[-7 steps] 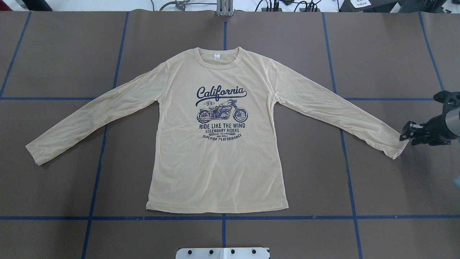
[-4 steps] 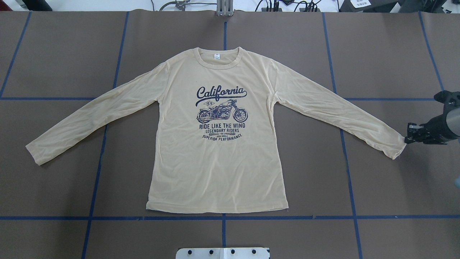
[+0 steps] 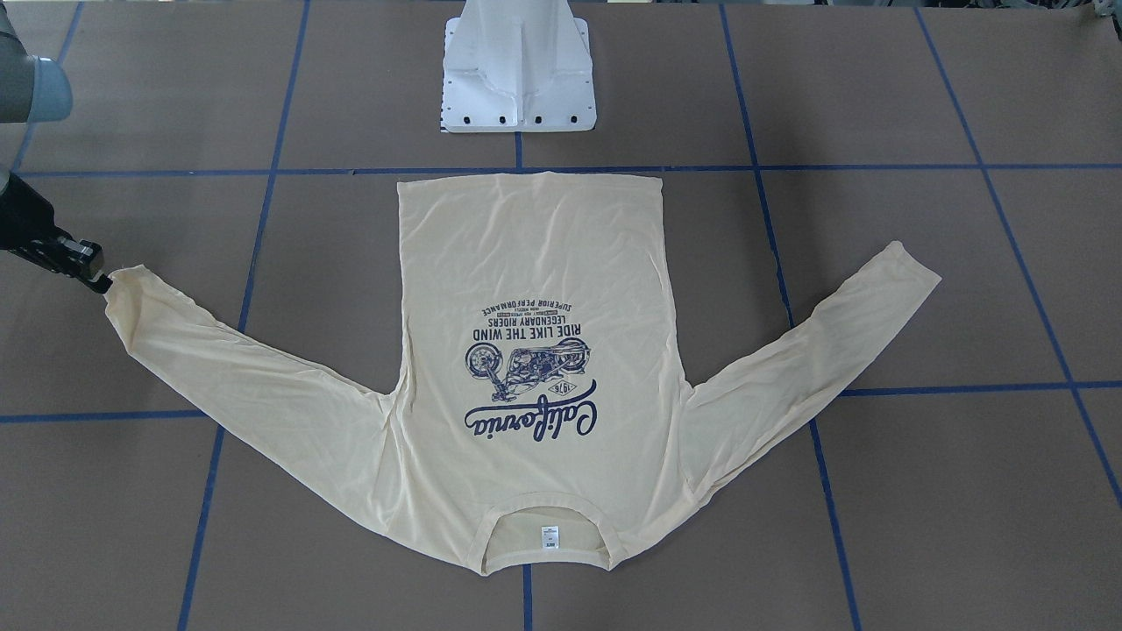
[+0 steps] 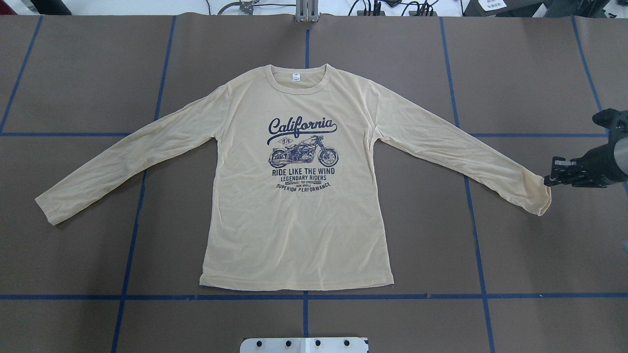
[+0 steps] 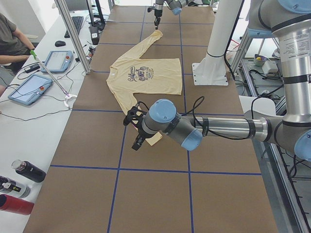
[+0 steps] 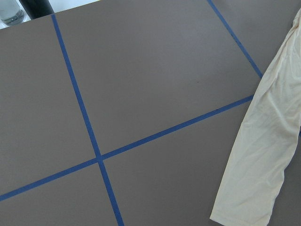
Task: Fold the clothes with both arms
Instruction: 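Carry the grasped sleeve across the shirt body toward the collar with the right gripper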
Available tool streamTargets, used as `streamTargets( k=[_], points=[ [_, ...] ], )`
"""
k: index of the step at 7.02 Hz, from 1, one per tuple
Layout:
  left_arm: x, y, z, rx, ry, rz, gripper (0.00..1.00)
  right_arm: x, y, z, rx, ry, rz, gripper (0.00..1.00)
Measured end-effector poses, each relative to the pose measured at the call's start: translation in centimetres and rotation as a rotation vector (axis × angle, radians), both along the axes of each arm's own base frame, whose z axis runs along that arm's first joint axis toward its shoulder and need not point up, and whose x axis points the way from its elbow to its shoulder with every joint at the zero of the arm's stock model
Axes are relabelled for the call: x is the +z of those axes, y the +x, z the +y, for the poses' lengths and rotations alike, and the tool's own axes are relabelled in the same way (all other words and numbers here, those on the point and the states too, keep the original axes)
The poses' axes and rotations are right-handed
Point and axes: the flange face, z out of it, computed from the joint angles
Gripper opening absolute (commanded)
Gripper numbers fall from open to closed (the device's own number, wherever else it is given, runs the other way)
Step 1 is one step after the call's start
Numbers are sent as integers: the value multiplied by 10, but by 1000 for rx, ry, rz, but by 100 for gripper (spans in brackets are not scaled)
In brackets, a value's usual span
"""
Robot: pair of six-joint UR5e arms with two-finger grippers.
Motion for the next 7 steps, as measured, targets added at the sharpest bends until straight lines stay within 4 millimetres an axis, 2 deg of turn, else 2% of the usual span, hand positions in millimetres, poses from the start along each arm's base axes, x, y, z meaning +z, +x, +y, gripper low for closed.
streamTargets(
  k=[2, 4, 5, 7],
  points=[
    [-4, 0, 0, 0, 24, 0, 100, -109, -36, -52, 64, -50, -47, 0],
    [-5, 0, 0, 0, 34, 1, 100, -211, -86, -93, 109, -104, -73, 0],
    [-6, 0, 0, 0, 39, 0, 100, -251, -119, -111, 134, -113, -76, 0],
    [-6, 0, 1, 1, 44, 0, 100, -311, -178, -144, 180, -104, -80, 0]
  ],
)
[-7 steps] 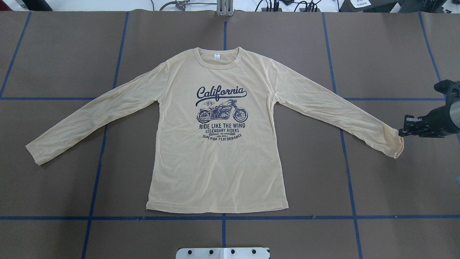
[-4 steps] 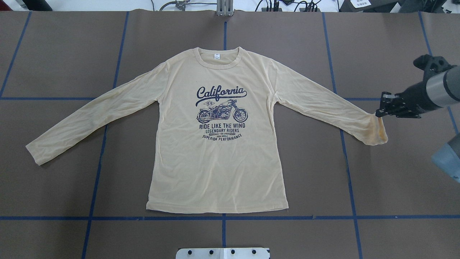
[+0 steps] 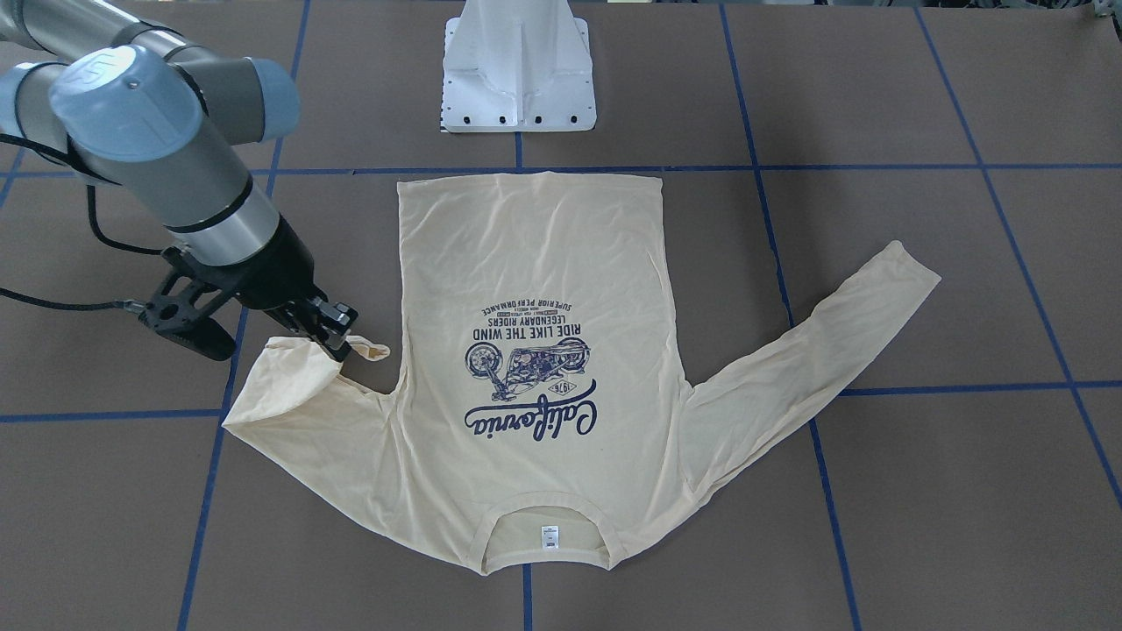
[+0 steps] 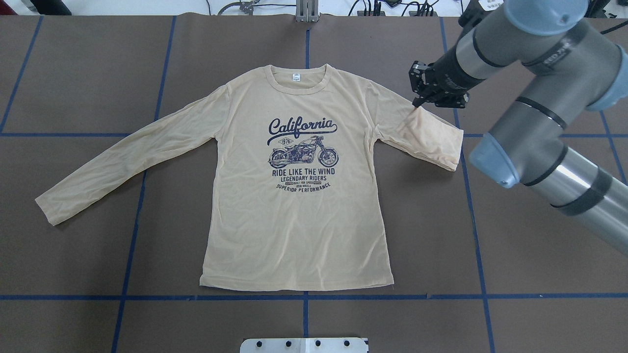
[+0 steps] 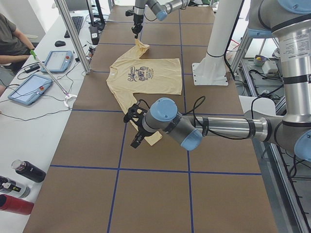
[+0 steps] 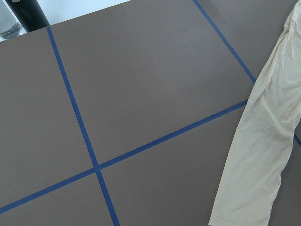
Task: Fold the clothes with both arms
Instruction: 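Carry the grasped sleeve across the shirt body toward the collar with the right gripper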
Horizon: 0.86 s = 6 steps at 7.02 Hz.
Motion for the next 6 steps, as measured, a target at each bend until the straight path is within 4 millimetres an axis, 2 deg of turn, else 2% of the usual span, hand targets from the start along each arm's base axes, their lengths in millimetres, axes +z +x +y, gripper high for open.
streamTargets(
  k=[3, 5, 6],
  points=[
    [1, 0, 0, 0, -2, 0, 100, -87, -82, -28, 29, 118, -27, 0],
    [2, 0, 0, 0, -4, 0, 100, -127, -128, -40, 33, 204, -84, 0],
    [2, 0, 0, 0, -6, 0, 100, -145, -147, -36, 43, 246, -103, 0]
  ],
)
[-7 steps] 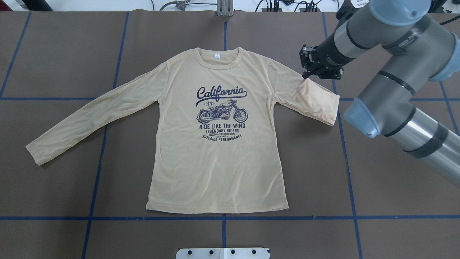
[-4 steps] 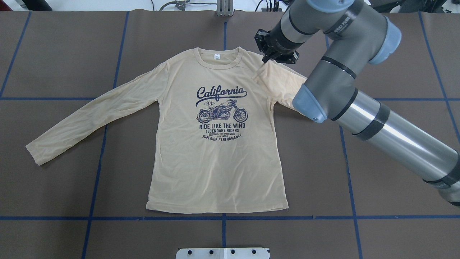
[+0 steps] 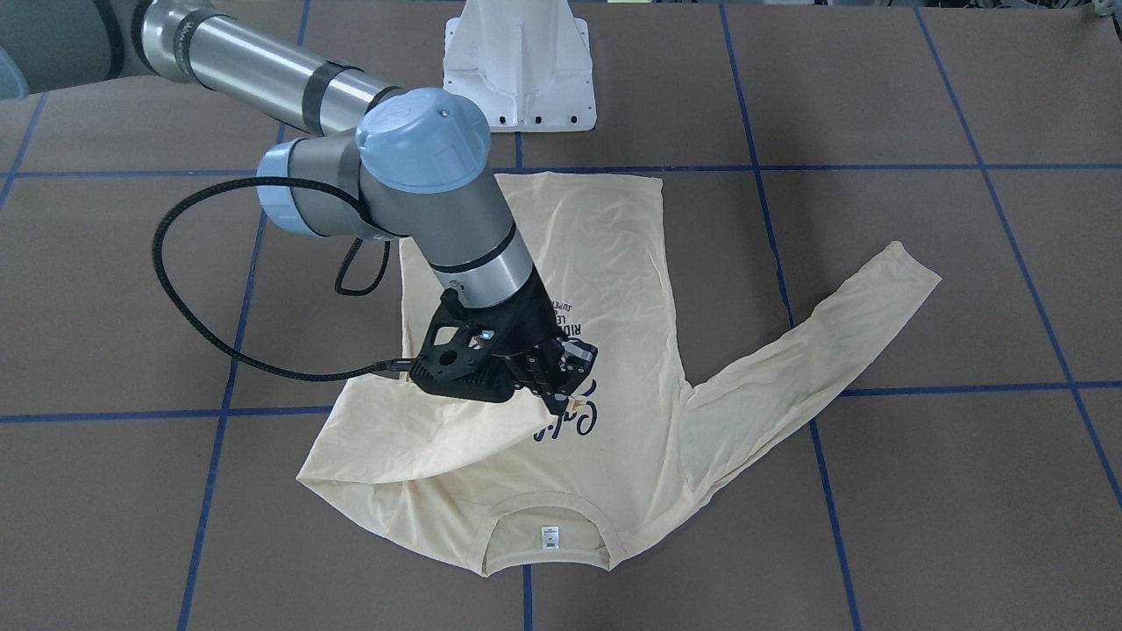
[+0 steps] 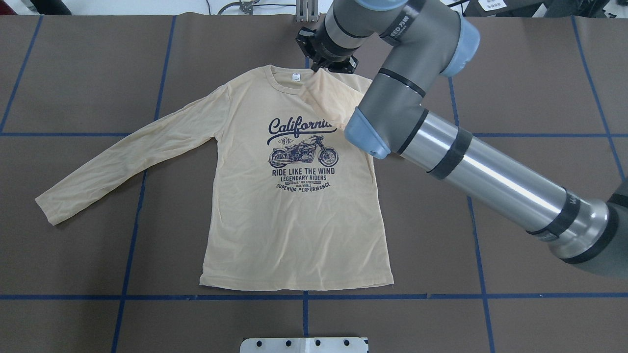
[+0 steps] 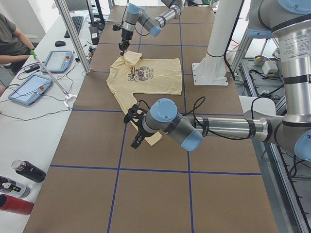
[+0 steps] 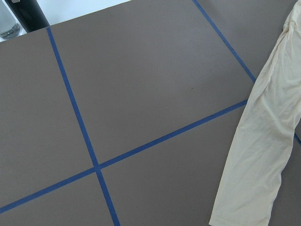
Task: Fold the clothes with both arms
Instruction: 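Carry the grasped sleeve across the shirt body toward the collar with the right gripper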
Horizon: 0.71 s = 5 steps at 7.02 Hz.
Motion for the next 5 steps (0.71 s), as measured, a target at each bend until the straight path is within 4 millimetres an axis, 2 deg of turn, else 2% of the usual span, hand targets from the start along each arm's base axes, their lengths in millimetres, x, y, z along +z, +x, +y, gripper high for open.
streamTargets(
  k=[2, 3, 4, 5],
  points=[
    [1, 0, 0, 0, -3, 0, 100, -40, -17, 12, 0, 54, -32, 0],
    [2, 0, 0, 0, -4, 0, 100, -53, -28, 25, -25, 85, -35, 0],
    [3, 0, 0, 0, -7, 0, 100, -57, -45, 40, -55, 127, -19, 0],
    [4, 0, 1, 0, -10, 0, 100, -55, -61, 54, -72, 160, -1, 16]
  ],
)
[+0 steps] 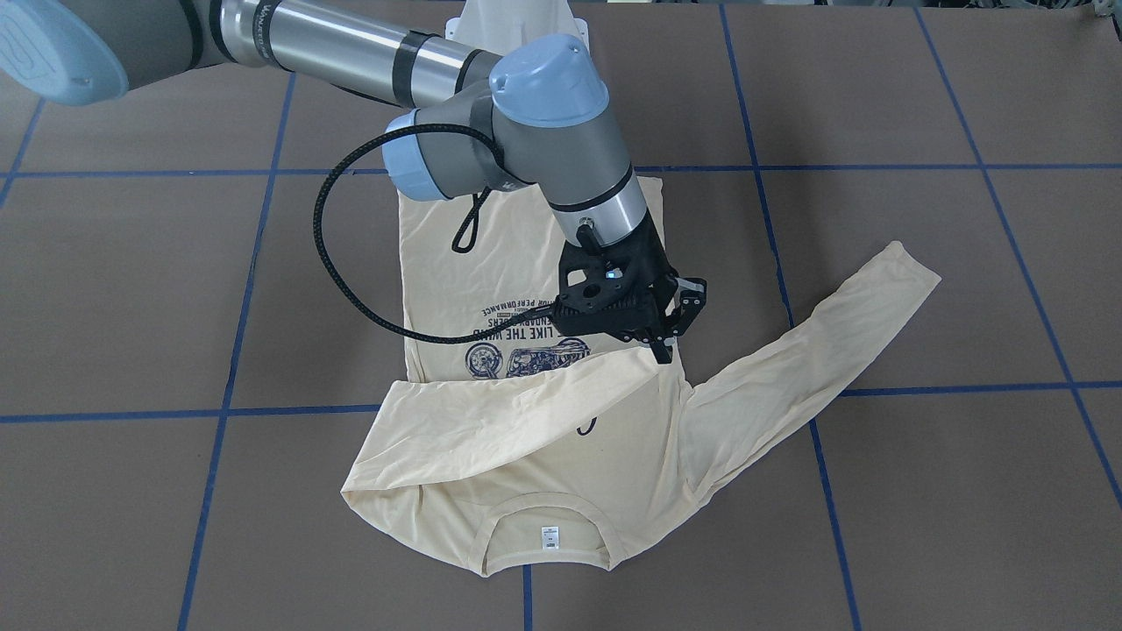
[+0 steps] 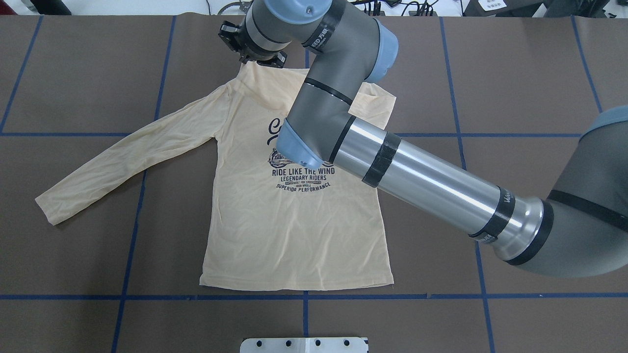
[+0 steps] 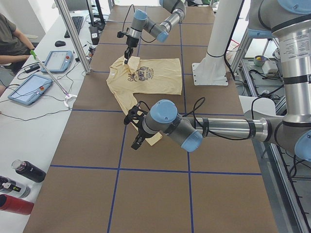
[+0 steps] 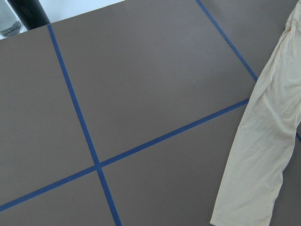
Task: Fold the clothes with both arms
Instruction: 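Carry the grasped sleeve across the shirt body toward the collar with the right gripper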
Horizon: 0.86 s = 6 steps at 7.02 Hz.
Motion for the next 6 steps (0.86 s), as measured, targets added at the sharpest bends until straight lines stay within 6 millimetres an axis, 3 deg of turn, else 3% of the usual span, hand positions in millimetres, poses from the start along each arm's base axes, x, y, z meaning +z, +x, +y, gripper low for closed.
streamTargets(
  k=[1, 2, 4, 6],
  points=[
    [1, 0, 0, 0, -2, 0, 100, 2, -10, 7, -6, 13, 12, 75],
    [1, 0, 0, 0, -3, 0, 100, 6, -16, 8, -5, 14, 23, 99],
    [2, 0, 1, 0, -5, 0, 100, 2, -24, 3, 6, 7, 35, 99],
    [5, 5, -5, 2, -26, 7, 100, -15, -22, 2, 16, -2, 15, 99]
  ],
)
